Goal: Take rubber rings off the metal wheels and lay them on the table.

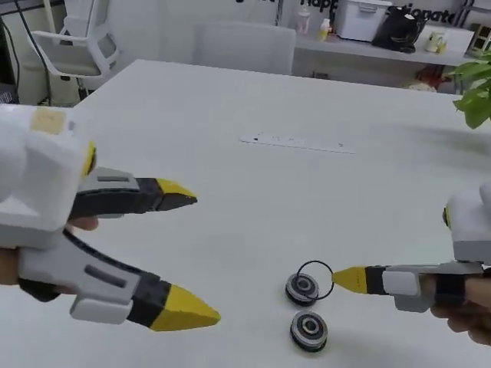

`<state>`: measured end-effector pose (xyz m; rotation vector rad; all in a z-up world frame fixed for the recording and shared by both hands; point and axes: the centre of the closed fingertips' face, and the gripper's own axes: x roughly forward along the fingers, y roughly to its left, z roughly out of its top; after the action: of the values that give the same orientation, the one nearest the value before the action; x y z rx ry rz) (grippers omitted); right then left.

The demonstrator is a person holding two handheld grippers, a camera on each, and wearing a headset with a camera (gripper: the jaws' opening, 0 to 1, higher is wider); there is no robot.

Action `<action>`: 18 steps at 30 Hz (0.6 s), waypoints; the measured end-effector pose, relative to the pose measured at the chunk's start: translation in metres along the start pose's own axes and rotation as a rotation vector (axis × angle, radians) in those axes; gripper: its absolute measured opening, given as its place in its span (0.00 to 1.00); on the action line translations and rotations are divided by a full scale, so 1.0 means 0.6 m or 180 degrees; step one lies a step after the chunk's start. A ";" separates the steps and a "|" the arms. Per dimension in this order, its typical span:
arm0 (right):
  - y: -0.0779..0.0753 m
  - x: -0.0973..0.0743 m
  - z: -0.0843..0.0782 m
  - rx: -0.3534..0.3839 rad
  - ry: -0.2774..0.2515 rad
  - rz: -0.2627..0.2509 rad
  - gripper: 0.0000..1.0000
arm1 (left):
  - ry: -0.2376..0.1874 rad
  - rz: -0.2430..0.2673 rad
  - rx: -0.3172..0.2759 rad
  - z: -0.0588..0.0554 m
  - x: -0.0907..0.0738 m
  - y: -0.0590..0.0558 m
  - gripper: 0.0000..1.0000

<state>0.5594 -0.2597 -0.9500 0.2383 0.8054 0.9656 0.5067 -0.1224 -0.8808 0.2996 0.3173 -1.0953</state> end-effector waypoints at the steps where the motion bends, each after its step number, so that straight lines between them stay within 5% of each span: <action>1: 0.002 -0.001 0.001 -0.0005 -0.0008 0.0009 0.00 | -0.0016 0.0126 0.0013 -0.006 -0.008 0.005 0.85; 9: 0.021 -0.002 0.018 -0.0093 -0.0112 0.0015 0.00 | -0.0095 0.0443 -0.0308 -0.042 -0.017 0.005 0.98; 18: 0.078 0.020 0.039 -0.0262 -0.0182 0.0180 0.00 | 0.0022 0.0322 -0.0432 -0.074 0.005 -0.027 1.00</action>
<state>0.5495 -0.2197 -0.9157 0.2175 0.7082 1.0383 0.4887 -0.1146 -0.9240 0.1965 0.3770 -0.9684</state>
